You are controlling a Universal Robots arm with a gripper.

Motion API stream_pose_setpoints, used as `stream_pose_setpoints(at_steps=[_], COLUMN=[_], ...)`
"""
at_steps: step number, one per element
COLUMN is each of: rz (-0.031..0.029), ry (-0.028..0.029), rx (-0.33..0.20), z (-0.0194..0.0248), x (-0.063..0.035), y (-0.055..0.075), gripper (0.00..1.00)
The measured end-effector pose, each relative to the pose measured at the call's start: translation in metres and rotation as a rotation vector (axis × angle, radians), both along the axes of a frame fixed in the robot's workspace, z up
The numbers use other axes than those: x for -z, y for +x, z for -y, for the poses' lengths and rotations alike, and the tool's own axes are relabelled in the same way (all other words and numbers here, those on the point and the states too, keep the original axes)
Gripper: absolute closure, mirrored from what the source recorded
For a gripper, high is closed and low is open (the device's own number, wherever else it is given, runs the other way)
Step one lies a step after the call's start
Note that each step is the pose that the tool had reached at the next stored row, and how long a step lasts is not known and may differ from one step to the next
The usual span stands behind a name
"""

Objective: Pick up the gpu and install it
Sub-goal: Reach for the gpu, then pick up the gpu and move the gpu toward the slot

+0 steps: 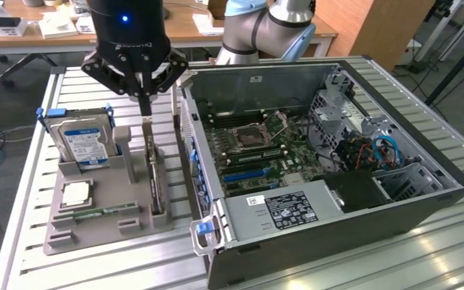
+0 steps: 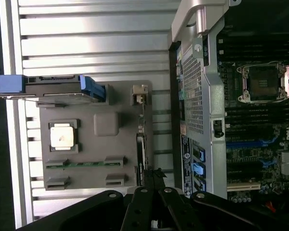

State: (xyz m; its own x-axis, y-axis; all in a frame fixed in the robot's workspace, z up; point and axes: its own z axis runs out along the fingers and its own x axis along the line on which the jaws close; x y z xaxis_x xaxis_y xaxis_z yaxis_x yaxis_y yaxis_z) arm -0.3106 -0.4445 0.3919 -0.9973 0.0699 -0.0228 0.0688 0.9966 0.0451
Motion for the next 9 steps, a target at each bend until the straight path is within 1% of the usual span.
stream_pose_setpoints(at_steps=[4,9], rz=[-0.0001,0.0000], ry=[-0.0001,0.0000], rx=[0.000,0.000], z=[0.0043,0.0046], x=[0.0000,0.0000], y=[-0.0010,-0.0012], gripper=[0.90,0.90])
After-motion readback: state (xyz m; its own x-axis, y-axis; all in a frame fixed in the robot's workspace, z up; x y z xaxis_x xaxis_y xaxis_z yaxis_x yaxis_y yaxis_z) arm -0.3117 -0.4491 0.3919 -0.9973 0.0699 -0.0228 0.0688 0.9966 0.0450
